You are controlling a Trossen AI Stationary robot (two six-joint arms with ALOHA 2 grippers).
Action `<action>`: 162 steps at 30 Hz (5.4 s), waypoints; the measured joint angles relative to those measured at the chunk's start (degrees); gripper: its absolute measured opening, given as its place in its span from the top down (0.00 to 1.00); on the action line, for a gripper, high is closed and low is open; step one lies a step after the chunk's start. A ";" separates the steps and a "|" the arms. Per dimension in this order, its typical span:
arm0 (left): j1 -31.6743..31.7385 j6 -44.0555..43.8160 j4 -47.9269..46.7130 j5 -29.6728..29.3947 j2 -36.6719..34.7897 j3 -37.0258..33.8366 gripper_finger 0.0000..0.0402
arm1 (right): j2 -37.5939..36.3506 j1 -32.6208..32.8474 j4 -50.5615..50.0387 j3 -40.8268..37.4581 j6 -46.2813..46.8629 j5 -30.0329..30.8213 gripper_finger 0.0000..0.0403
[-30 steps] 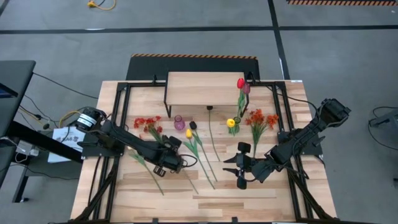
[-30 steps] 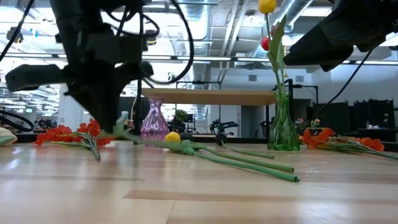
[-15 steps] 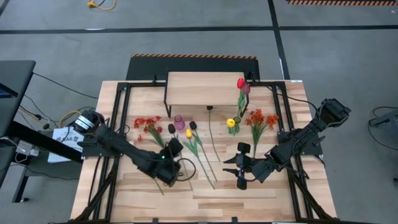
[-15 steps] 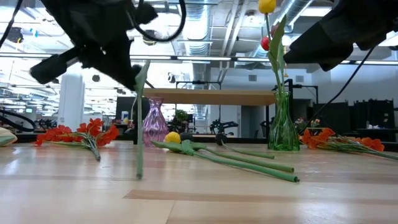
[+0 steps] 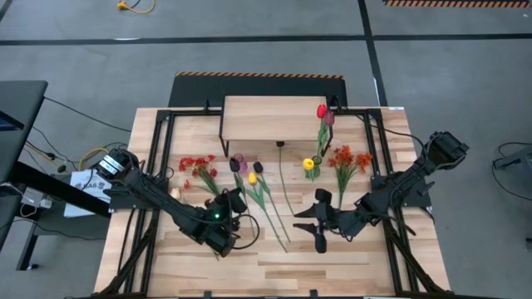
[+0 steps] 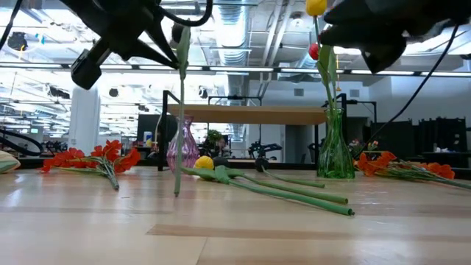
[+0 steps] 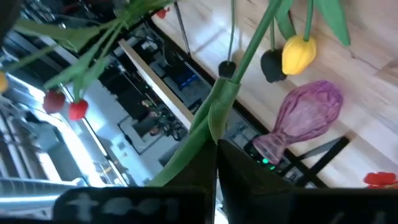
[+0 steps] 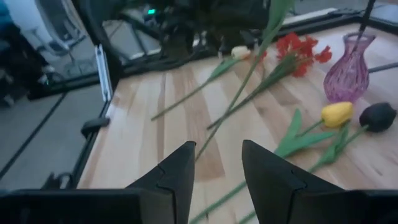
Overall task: Pick and place flowers into a vace then onto a shelf
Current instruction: Put the bottom left black tulip into the green vase
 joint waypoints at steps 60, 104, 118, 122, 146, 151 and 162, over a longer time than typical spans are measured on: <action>4.61 40.30 51.10 25.50 -0.04 0.02 1.00 | -0.02 -13.19 12.25 2.70 -12.16 -22.88 0.46; 4.59 42.15 53.50 26.94 -0.04 0.04 1.00 | -0.02 -17.36 11.17 3.15 -11.42 -22.89 0.82; 4.57 38.66 53.41 26.79 -0.04 0.04 1.00 | -0.02 -17.16 11.01 3.15 -12.50 -24.39 1.00; 4.57 38.55 53.41 26.21 -0.04 0.04 1.00 | -0.02 -17.16 11.01 3.15 -12.48 -24.52 1.00; 4.39 37.70 50.39 27.98 -0.04 0.04 1.00 | -0.02 -16.42 10.97 3.15 -9.94 -28.85 0.62; 4.46 38.19 50.54 30.50 -0.04 0.04 0.99 | -0.02 -16.42 10.97 3.15 -9.92 -28.85 0.54; 6.37 39.27 54.15 31.49 -0.04 0.04 0.88 | -0.02 -16.44 10.97 3.15 -9.94 -28.79 0.51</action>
